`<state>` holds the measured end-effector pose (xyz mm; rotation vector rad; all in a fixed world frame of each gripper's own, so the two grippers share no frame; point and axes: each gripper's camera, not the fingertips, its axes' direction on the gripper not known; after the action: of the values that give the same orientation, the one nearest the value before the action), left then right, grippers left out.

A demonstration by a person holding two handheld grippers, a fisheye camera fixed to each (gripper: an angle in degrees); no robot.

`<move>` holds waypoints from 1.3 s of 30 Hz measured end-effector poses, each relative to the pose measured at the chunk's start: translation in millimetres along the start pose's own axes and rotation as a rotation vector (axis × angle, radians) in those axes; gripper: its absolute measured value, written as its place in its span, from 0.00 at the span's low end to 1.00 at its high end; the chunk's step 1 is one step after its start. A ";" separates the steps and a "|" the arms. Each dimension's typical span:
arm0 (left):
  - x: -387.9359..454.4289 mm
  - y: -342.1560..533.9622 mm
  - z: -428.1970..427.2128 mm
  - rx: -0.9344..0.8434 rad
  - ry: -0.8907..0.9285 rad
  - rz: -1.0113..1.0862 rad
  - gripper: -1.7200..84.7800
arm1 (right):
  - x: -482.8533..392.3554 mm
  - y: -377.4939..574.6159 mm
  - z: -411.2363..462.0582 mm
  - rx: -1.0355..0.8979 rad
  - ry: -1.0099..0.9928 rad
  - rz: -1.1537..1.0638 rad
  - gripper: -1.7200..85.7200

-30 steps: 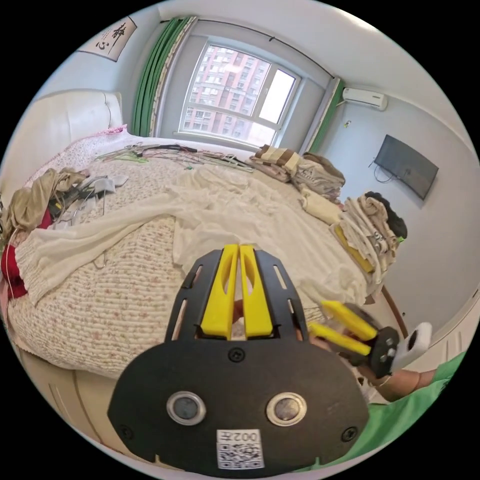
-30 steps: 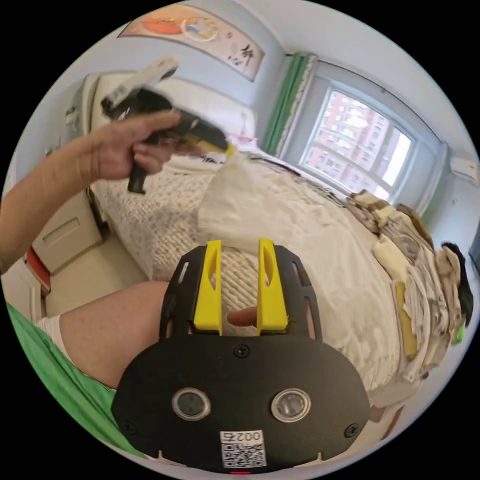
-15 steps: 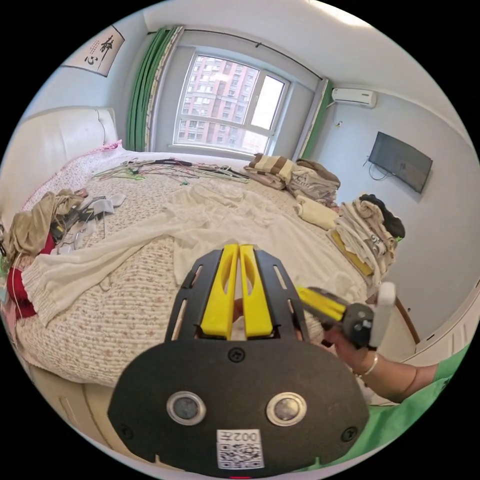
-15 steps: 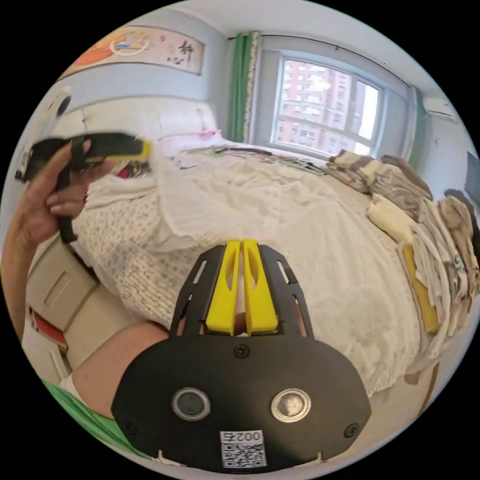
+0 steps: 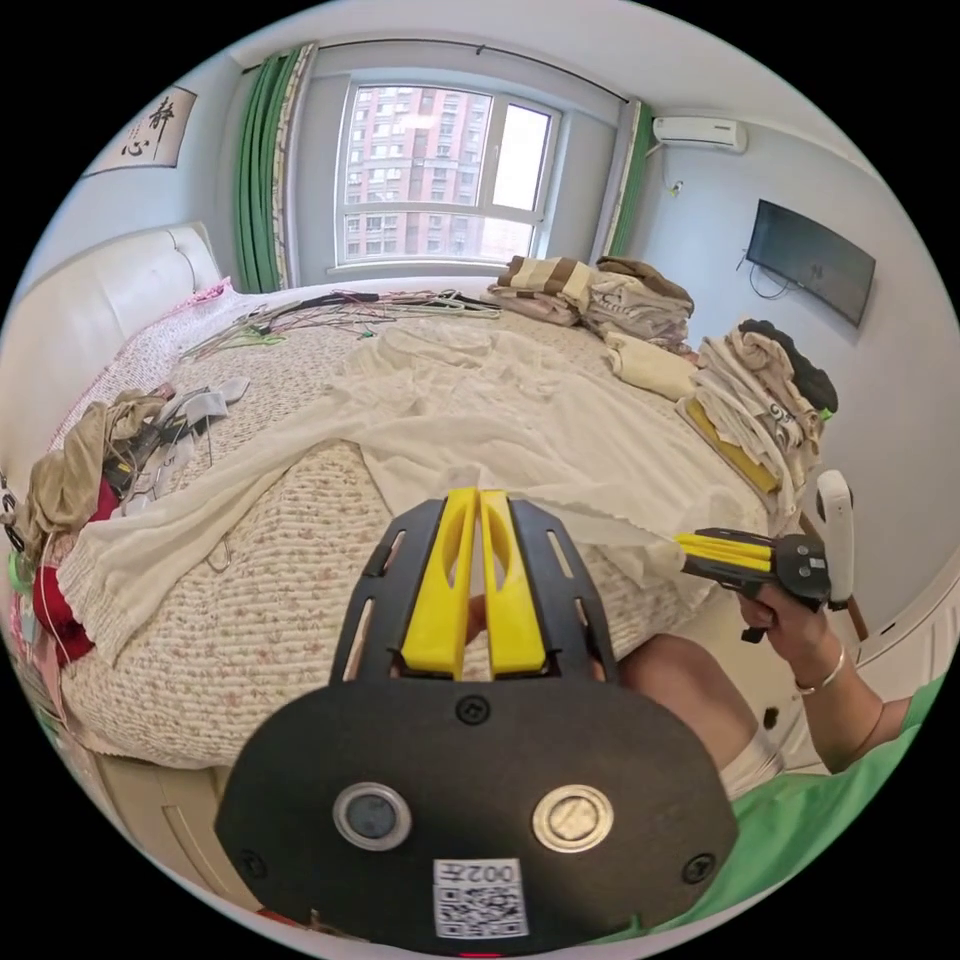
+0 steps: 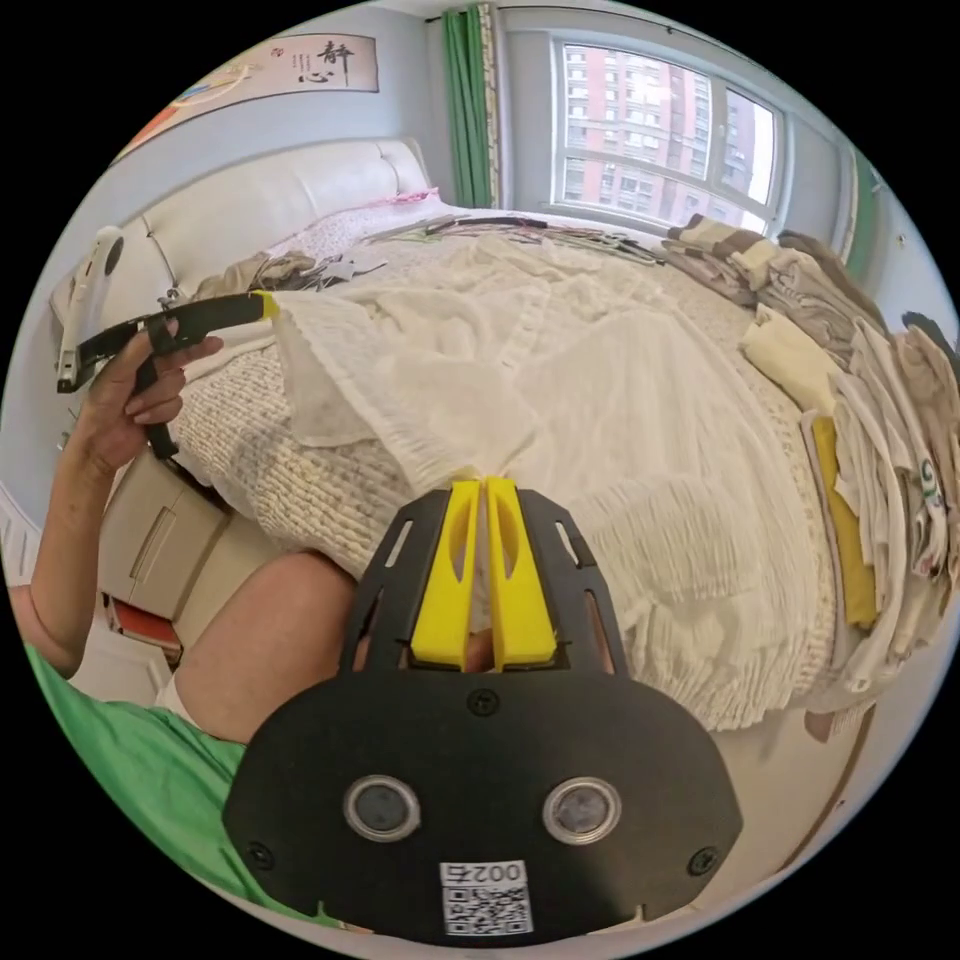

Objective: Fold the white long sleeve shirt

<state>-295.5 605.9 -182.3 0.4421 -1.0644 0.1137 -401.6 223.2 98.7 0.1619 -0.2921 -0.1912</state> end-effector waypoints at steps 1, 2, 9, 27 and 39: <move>2.6 -0.3 1.8 -0.003 0.005 0.014 0.01 | -1.6 3.7 -6.0 0.027 0.024 0.013 0.02; 4.1 -0.5 2.9 -0.006 0.006 0.022 0.01 | -4.8 7.5 -12.7 0.069 0.032 0.023 0.02; 23.2 -0.2 17.3 -0.058 -0.025 0.115 0.01 | -17.7 17.5 -15.9 0.093 0.123 0.051 0.10; 39.9 16.5 25.5 -0.070 -0.015 0.214 0.01 | -116.8 11.4 9.0 0.189 0.029 -0.282 0.12; 8.7 65.9 17.7 0.049 0.047 0.131 0.06 | -54.6 -31.9 -32.1 0.303 -0.064 -0.158 0.01</move>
<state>-325.6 657.5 -148.1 0.4116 -1.0461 0.2660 -448.5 207.9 47.7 0.4801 -0.3719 -0.3091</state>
